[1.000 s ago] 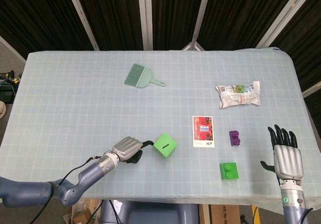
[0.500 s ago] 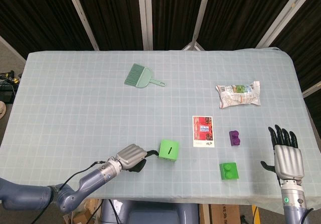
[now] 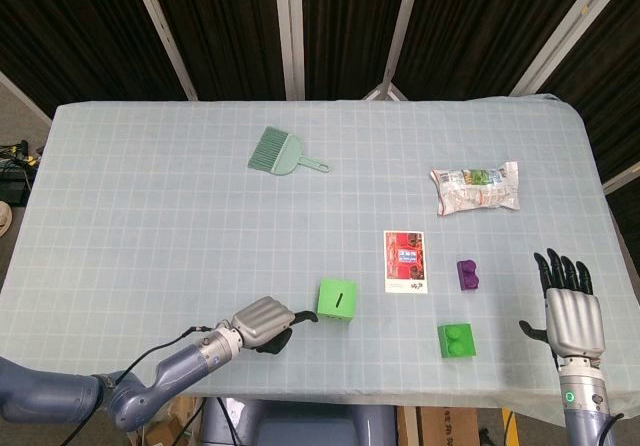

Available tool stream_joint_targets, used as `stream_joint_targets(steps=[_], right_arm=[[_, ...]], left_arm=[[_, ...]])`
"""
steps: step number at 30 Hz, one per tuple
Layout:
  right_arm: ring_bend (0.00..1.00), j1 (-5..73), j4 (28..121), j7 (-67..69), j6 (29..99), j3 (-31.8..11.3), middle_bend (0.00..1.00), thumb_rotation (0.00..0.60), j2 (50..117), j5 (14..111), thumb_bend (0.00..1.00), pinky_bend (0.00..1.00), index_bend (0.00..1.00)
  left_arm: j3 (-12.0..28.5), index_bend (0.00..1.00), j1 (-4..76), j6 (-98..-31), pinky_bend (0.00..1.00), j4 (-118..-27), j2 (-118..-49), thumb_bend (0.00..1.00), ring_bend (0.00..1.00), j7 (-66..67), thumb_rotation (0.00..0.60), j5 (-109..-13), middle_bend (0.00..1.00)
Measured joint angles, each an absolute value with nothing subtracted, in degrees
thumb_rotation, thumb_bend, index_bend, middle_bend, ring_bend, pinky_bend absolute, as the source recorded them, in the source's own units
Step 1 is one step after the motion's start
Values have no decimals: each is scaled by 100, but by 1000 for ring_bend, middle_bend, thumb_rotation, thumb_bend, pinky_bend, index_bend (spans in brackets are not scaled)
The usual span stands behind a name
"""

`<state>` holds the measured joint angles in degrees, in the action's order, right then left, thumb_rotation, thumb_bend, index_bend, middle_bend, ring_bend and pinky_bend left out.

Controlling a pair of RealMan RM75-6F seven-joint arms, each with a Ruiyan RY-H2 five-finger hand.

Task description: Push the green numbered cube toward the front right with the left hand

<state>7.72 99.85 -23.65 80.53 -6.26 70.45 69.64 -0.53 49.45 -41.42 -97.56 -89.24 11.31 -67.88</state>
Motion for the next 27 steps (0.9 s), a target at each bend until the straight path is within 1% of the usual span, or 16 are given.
stream_joint_targets(steps=[4, 7, 11, 14, 16, 18, 19, 21, 23, 24, 25, 26, 27], right_arm=[[0, 779, 9979, -2361, 8038, -630, 0, 600, 7042, 6935, 71, 0, 81], [0, 783, 9976, -2350, 8031, -631, 0, 600, 7038, 6928, 72, 0, 82], [0, 792, 9971, -2350, 8016, -625, 0, 600, 7042, 6923, 72, 0, 82], [0, 800, 9975, -2380, 8007, -616, 0, 600, 7054, 6918, 72, 0, 82], [0, 805, 9982, -2408, 8005, -609, 0, 600, 7067, 6917, 72, 0, 82], [0, 812, 9988, -2446, 8006, -602, 0, 600, 7085, 6918, 72, 0, 81], [0, 816, 9988, -2465, 8007, -600, 0, 600, 7095, 6919, 72, 0, 81], [0, 827, 9983, -2511, 8007, -593, 0, 600, 7123, 6918, 72, 0, 81], [0, 838, 9976, -2549, 8002, -582, 0, 600, 7145, 6921, 72, 0, 82], [0, 842, 9973, -2567, 7999, -576, 0, 600, 7151, 6924, 71, 0, 82], [0, 846, 9970, -2585, 7994, -568, 0, 600, 7157, 6927, 71, 0, 82], [0, 851, 9970, -2600, 7988, -556, 0, 600, 7161, 6938, 71, 0, 82], [0, 853, 9974, -2602, 7986, -549, 0, 600, 7162, 6949, 71, 0, 82]], left_arm=[[-70, 217, 4933, -4112, 829, -9833, -8808, 1000, 825, 1072, 600, -6822, 869], [-90, 253, 4911, -4169, 832, -9947, -8603, 1000, 825, 1123, 600, -6872, 869], [-93, 298, 4791, -4556, 833, -10260, -8125, 997, 825, 1305, 600, -6915, 869], [-53, 326, 4611, -5035, 833, -10522, -7768, 951, 809, 1388, 600, -6907, 848], [-13, 326, 4470, -5386, 829, -10633, -7597, 899, 758, 1434, 600, -6909, 800], [31, 322, 4288, -5848, 804, -10710, -7435, 840, 687, 1524, 600, -6939, 736], [49, 317, 4205, -6061, 772, -10724, -7380, 798, 641, 1578, 600, -6969, 695], [87, 309, 4007, -6590, 727, -10701, -7287, 731, 578, 1745, 600, -7096, 646], [125, 291, 3805, -7160, 658, -10580, -7254, 614, 488, 1918, 600, -7320, 560], [139, 279, 3712, -7414, 631, -10490, -7256, 580, 458, 1985, 600, -7437, 527], [154, 253, 3612, -7670, 577, -10387, -7262, 534, 403, 2046, 600, -7548, 464], [177, 227, 3419, -8083, 534, -10213, -7275, 517, 360, 2122, 600, -7704, 419], [185, 203, 3331, -8238, 495, -10151, -7278, 512, 322, 2146, 600, -7751, 382]])
